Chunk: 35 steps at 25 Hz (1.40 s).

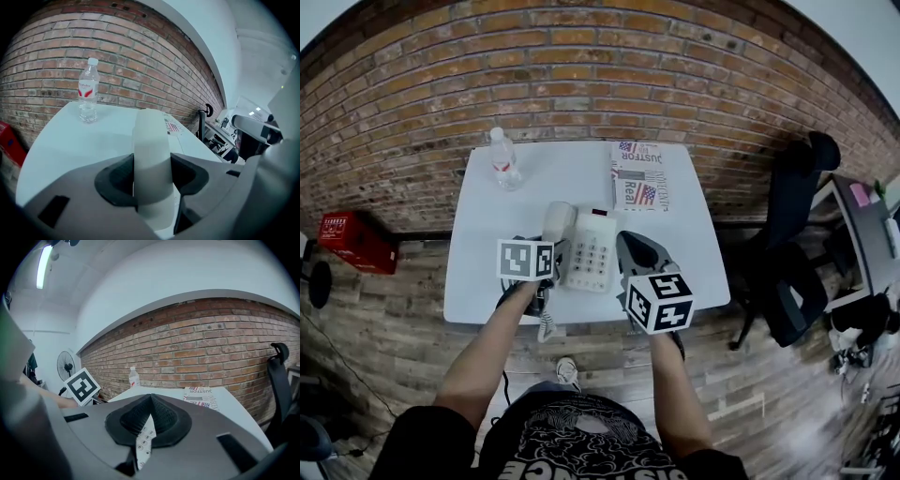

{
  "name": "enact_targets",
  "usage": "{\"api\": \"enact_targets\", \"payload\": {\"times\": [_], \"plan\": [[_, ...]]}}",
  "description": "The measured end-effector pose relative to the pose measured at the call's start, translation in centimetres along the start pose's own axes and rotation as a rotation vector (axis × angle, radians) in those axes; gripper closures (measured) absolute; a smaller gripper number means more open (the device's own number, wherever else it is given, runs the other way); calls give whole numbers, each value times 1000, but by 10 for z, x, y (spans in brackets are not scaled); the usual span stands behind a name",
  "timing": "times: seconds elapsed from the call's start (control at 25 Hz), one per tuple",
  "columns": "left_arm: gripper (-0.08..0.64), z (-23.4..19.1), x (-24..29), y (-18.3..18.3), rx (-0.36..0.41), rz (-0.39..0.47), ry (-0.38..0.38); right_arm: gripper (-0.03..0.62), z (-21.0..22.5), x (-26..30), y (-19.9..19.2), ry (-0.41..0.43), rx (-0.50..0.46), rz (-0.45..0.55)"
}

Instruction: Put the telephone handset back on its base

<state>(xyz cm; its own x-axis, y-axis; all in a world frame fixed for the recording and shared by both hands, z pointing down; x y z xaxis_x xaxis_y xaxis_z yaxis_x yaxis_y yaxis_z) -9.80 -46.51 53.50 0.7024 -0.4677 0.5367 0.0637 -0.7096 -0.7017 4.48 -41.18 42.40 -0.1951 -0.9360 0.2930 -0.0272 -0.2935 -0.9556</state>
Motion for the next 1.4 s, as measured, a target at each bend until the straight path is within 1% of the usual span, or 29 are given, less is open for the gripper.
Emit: {"api": "enact_targets", "payload": {"times": [0.24,0.6,1.04,1.2,1.4], "plan": [[345,-9,19,0,-25,-59,8,591,6,7,-2,-31,13,-6],[345,-18,39,0,-59,-108,38,591,18,9,-8,-70,21,-16],[345,-16,45,-2,-44,-125,84,591,22,6,-13,-79,23,-27],[344,-17,45,-3,-28,-123,108,592,21,5,-14,-78,23,-28],[342,-15,45,-3,-19,-116,114,592,22,4,-16,-79,27,-29]]}}
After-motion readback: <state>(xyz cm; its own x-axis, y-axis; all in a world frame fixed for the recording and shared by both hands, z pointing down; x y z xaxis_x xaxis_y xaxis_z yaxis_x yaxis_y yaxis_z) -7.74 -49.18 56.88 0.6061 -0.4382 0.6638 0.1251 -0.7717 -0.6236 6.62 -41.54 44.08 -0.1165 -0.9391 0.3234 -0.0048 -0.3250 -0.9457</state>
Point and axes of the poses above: the fingertips, and each gripper's own axes: x forward along the fingers, z to its right, y out of its top, the point moved 2 cm from there along -x, backward along the fingers, and after that the axes turned 13 degrees about -y, right-handed, at the moved point
